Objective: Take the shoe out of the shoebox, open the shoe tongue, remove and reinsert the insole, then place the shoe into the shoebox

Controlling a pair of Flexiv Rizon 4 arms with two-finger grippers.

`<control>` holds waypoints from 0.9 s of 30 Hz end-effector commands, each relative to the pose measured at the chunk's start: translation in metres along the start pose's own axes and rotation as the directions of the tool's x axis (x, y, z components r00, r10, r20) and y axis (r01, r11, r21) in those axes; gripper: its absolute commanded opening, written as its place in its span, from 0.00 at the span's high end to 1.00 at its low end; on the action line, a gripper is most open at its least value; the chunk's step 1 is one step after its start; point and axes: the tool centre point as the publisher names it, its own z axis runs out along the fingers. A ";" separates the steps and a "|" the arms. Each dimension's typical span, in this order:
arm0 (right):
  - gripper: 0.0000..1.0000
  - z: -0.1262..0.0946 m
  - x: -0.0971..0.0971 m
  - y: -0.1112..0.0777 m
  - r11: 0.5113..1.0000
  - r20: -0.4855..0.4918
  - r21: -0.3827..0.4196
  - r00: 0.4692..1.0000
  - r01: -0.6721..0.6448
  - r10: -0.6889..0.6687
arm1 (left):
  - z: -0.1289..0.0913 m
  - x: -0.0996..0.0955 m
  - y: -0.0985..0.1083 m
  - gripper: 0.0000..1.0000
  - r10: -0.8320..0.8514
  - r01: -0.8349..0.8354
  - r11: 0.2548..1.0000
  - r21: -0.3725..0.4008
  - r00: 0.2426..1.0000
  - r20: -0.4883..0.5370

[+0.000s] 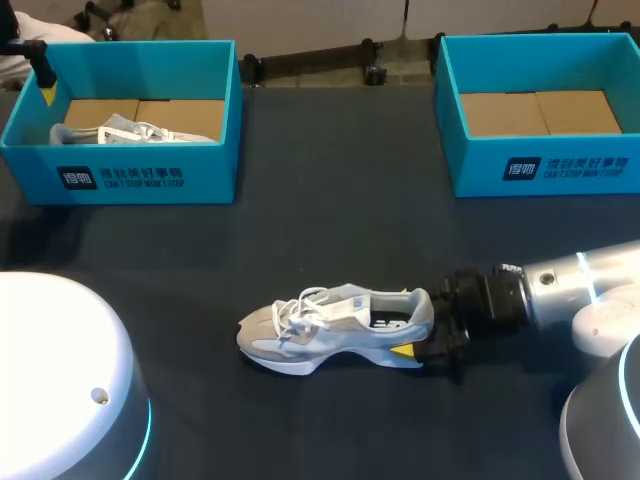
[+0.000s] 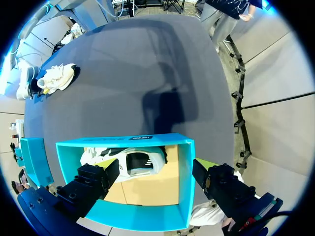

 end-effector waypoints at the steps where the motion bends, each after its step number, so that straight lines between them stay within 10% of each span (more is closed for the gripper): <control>1: 1.00 0.003 -0.002 0.000 1.000 0.000 0.005 1.000 0.000 0.000 | -0.001 0.000 0.000 0.00 0.001 -0.001 1.000 0.000 1.000 -0.003; 10: 1.00 0.003 -0.002 0.000 1.000 0.000 0.005 1.000 0.000 0.000 | -0.001 0.000 0.000 0.00 0.001 -0.001 1.000 0.000 1.000 -0.003; 17: 1.00 0.003 -0.002 0.000 1.000 0.000 0.005 1.000 0.000 0.000 | -0.011 -0.043 -0.035 0.00 -0.256 0.256 0.967 -0.011 0.967 0.001; 23: 1.00 0.003 -0.002 0.000 1.000 0.000 0.005 1.000 0.000 0.000 | -0.012 -0.076 -0.074 0.00 -0.783 0.777 0.621 -0.104 0.621 -0.036; 27: 1.00 0.003 -0.002 0.000 1.000 0.000 0.005 1.000 0.000 0.000 | -0.013 -0.077 -0.076 0.00 -0.795 0.790 0.605 -0.094 0.606 -0.026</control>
